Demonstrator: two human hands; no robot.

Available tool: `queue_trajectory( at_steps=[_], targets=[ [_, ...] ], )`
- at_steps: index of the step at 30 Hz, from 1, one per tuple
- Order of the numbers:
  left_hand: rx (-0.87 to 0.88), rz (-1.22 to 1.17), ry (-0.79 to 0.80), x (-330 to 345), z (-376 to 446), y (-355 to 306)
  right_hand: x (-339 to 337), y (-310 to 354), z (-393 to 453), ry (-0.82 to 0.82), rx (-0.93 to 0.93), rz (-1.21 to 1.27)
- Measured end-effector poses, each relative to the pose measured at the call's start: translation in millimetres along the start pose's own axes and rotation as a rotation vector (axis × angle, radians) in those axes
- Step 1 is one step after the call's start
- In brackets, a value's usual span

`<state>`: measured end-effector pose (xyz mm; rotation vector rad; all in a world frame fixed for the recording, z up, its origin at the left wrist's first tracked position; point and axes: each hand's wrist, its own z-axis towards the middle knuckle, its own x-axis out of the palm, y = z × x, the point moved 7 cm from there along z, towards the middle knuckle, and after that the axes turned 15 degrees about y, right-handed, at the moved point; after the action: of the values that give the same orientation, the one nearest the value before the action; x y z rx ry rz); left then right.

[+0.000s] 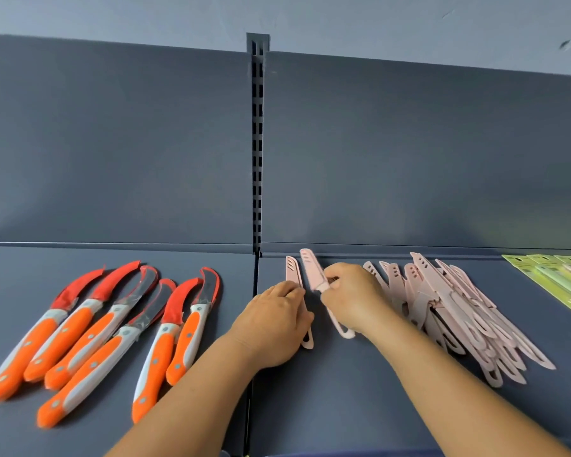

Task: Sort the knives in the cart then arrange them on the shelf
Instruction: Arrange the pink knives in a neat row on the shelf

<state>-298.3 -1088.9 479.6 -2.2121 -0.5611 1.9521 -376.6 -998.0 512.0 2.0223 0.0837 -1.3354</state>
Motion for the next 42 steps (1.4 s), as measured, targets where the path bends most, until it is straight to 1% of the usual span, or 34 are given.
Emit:
queue_trajectory(
  at_steps=[2, 4, 9, 12, 16, 18, 20, 22, 26, 28, 35, 42],
  targets=[
    [-0.002, -0.02, 0.009, 0, -1, 0, 6, 5, 0, 0.013, -0.041, 0.146],
    [-0.001, -0.032, 0.021, 1, -1, 0, 9, 9, -1, 0.018, -0.055, 0.163],
    [0.002, -0.059, 0.013, 0, -4, -3, 21, 9, 5, 0.071, -0.04, 0.006],
    [0.017, -0.037, 0.024, 1, -3, -3, 28, 9, 7, 0.089, -0.042, -0.024],
    [-0.016, 0.0, 0.052, 4, -3, -2, 23, 9, 0, 0.083, -0.076, -0.105],
    [-0.048, 0.022, 0.069, 2, -4, -3, 16, 5, -6, 0.073, -0.101, -0.174],
    [-0.042, 0.055, 0.073, -4, -5, -8, 8, -1, -14, 0.059, -0.127, -0.259],
    [-0.028, 0.094, 0.108, -6, -7, -15, 4, -8, -20, 0.076, -0.138, -0.332],
    [-0.025, 0.157, 0.243, 4, -11, -20, 4, -19, -27, 0.141, -0.09, -0.438],
    [-0.023, 0.165, 0.257, 6, -12, -18, 6, -21, -28, 0.157, -0.069, -0.46],
    [0.002, 0.164, 0.254, 5, -8, -9, 6, -13, -20, 0.085, 0.035, -0.398],
    [0.068, 0.196, 0.254, 1, 0, -1, 19, 3, -11, 0.014, 0.015, -0.222]
  ],
)
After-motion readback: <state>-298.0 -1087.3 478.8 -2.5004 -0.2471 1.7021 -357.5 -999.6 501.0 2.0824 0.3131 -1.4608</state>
